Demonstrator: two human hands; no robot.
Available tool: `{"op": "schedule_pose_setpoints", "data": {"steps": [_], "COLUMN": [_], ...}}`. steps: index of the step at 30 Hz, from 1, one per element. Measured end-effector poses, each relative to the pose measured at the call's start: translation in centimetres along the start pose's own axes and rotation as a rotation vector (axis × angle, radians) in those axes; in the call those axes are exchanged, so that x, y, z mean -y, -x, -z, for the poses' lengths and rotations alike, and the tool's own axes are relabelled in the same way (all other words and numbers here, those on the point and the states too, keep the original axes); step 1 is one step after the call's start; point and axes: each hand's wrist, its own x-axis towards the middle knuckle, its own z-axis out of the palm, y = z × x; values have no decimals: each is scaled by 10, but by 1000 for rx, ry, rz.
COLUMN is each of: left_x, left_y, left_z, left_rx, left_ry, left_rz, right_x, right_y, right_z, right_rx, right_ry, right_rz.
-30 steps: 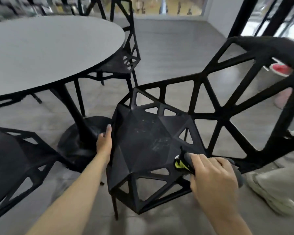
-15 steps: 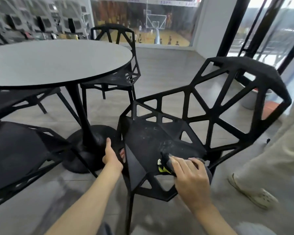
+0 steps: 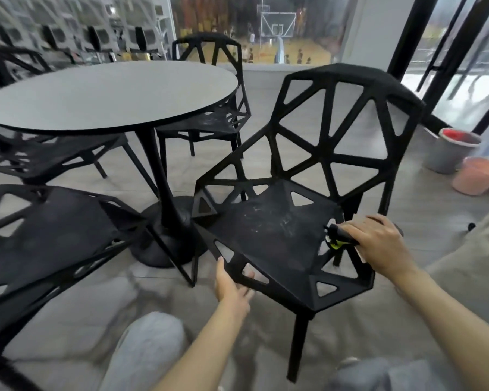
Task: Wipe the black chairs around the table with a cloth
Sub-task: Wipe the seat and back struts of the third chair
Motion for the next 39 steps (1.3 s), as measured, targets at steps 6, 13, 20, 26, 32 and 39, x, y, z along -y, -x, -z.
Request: {"op": "schedule_pose_setpoints", "data": {"steps": [6, 13, 20, 26, 32, 39], "left_x": [-15, -75, -115, -128, -129, -146], "left_y": [17, 28, 7, -36, -64, -66], "left_z": [15, -6, -33, -49, -73, -93], "left_rx": [44, -32, 14, -89, -116, -90], "left_ry": [-449, -1506, -1840, -1863, -1960, -2129], "left_rz": [21, -529, -714, -788, -688, -618], "right_x": [10, 105, 203, 184, 104, 86], "right_y": [-12, -11, -10, -20, -78, -118], "right_z": [-4, 17, 1, -37, -105, -131], "right_rx": [90, 256, 205, 185, 399, 334], "right_ry": [-128, -253, -398, -346, -382, -270], "right_rz": [-290, -410, -623, -503, -580, -786]}}
